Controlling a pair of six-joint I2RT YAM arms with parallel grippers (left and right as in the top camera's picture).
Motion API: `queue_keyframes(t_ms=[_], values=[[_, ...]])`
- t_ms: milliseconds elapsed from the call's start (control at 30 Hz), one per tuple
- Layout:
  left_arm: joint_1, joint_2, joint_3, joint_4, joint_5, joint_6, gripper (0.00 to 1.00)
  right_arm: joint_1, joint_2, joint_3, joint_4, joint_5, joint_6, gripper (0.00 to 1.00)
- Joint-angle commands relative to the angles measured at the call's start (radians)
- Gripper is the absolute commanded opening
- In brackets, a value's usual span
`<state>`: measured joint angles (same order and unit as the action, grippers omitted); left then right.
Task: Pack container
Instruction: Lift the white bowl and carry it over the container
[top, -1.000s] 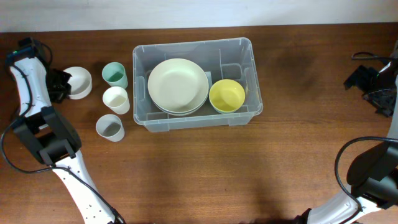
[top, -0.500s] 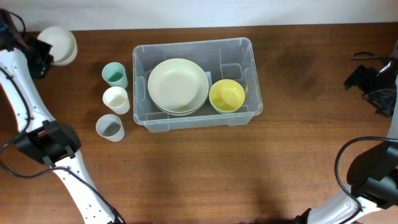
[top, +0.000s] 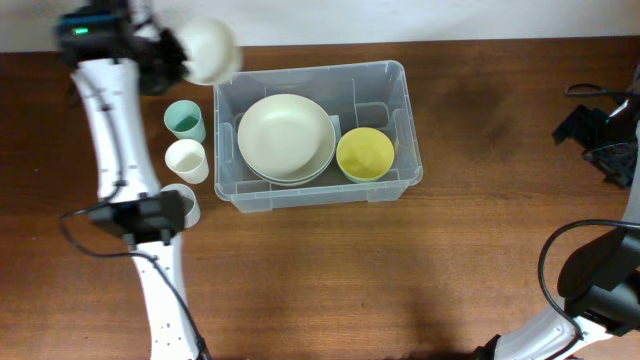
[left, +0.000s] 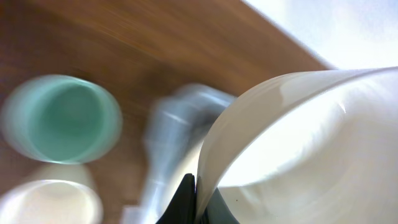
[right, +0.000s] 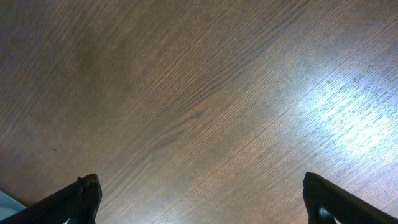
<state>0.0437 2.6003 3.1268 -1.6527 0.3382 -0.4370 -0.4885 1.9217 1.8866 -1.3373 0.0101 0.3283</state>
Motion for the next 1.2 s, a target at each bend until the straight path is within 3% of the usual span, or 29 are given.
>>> queue_keyframes(t_ms=[0, 400, 733, 933, 1167], values=[[-0.106, -0.063, 0.013, -0.017, 0.024, 0.095, 0.01, -0.003, -0.013, -0.004, 0.0, 0.002, -0.006, 0.99], [-0.375, -0.067, 0.011, -0.021, -0.002, 0.125, 0.01, -0.003, -0.013, -0.004, 0.0, 0.002, -0.006, 0.99], [-0.552, -0.067, -0.008, -0.035, -0.21, 0.14, 0.01, -0.003, -0.013, -0.004, 0.0, 0.002, -0.006, 0.99], [-0.612, -0.059, -0.03, -0.035, -0.306, 0.14, 0.01, -0.003, -0.013, -0.004, 0.0, 0.002, -0.006, 0.99], [-0.611, -0.018, -0.095, -0.026, -0.319, 0.139, 0.01, -0.003, -0.013, -0.004, 0.0, 0.002, -0.006, 0.99]])
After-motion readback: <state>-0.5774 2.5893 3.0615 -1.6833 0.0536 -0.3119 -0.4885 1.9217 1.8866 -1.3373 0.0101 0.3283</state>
